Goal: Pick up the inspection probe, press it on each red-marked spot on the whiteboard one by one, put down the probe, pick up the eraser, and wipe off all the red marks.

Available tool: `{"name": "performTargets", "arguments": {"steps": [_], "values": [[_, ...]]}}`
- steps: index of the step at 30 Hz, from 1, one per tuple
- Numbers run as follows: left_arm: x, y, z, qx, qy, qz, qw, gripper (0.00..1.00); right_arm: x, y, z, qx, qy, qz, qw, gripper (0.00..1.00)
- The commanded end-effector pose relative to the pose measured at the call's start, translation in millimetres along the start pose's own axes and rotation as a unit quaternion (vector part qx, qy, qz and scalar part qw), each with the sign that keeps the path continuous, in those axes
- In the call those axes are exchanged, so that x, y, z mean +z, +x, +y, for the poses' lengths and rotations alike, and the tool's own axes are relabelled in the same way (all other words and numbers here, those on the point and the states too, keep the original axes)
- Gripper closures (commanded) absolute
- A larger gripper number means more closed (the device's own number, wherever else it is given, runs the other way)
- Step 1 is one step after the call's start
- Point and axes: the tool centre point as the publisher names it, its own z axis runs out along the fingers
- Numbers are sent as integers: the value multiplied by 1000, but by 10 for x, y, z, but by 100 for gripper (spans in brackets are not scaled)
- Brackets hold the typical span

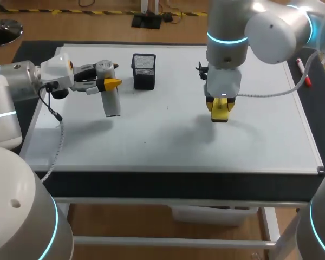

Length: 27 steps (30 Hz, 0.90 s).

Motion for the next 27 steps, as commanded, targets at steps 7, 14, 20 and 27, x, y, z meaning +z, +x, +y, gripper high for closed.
{"name": "performTargets", "arguments": {"steps": [7,14,20,27], "values": [[-2,-2,1,1,2,1,1000,100,-56,-102,-255,-1,17,-1,1000,100],[-2,-2,1,1,2,1,1000,100,-28,-238,-680,-11,20,-3,1000,100],[-2,-2,1,1,2,1,1000,100,18,-339,-1045,-14,8,-24,1000,100],[-2,-2,1,1,2,1,1000,100,71,-486,-1363,-30,8,-17,999,100]]}}
